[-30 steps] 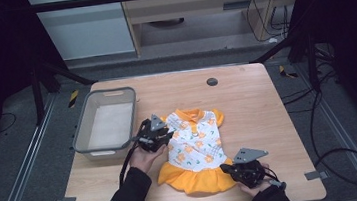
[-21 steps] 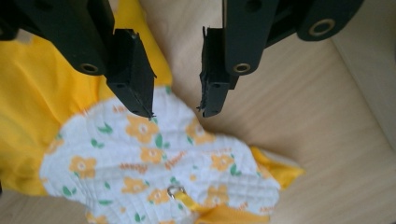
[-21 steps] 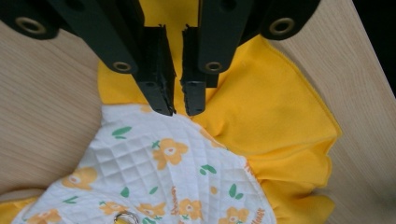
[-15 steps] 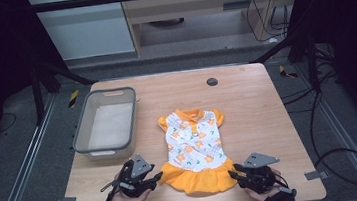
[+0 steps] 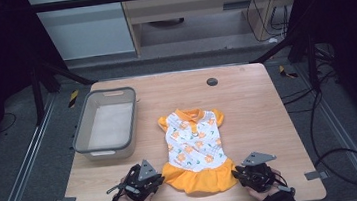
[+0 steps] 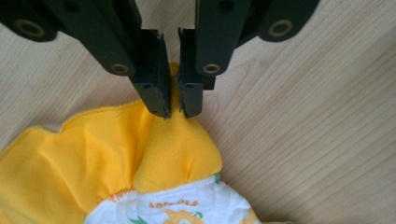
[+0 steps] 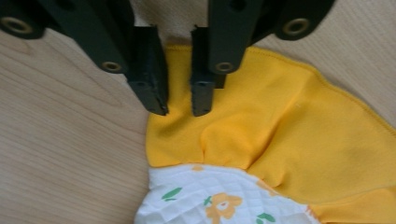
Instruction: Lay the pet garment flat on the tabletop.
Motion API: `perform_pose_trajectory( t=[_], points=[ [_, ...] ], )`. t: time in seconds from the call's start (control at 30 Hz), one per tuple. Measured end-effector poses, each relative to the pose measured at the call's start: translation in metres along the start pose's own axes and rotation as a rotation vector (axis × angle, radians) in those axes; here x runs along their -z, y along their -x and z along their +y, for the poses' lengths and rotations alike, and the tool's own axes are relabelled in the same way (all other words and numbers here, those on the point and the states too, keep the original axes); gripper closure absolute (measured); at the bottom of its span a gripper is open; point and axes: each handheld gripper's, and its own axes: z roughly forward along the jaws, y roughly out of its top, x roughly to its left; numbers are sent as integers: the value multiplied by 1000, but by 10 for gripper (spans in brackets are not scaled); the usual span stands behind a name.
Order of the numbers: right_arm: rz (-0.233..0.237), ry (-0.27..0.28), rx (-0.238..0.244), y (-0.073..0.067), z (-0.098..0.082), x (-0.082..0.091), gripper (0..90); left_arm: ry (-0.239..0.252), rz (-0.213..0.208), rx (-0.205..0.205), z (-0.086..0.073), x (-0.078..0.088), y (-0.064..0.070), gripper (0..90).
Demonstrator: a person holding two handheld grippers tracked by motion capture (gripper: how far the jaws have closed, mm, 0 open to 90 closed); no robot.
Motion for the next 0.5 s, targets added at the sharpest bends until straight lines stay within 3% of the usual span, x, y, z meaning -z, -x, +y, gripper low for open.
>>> perform_pose_trajectory(
  t=[0.13, 0.2, 0.3, 0.43, 0.5],
  points=[
    [14, -13, 3, -1, 3, 2, 860, 36, -7, 16, 3, 8, -1, 873],
    [45, 30, -17, 3, 5, 12, 860, 70, -24, 39, 5, 15, -2, 875],
    [43, 66, -24, 6, 7, 21, 856, 108, -65, 91, 6, 24, -6, 875],
    [27, 65, -31, 12, 6, 18, 846, 86, -36, 111, 7, 18, -14, 870],
    [14, 39, -27, 13, 6, 11, 840, 37, 5, 96, 7, 6, -17, 864]
  ],
)
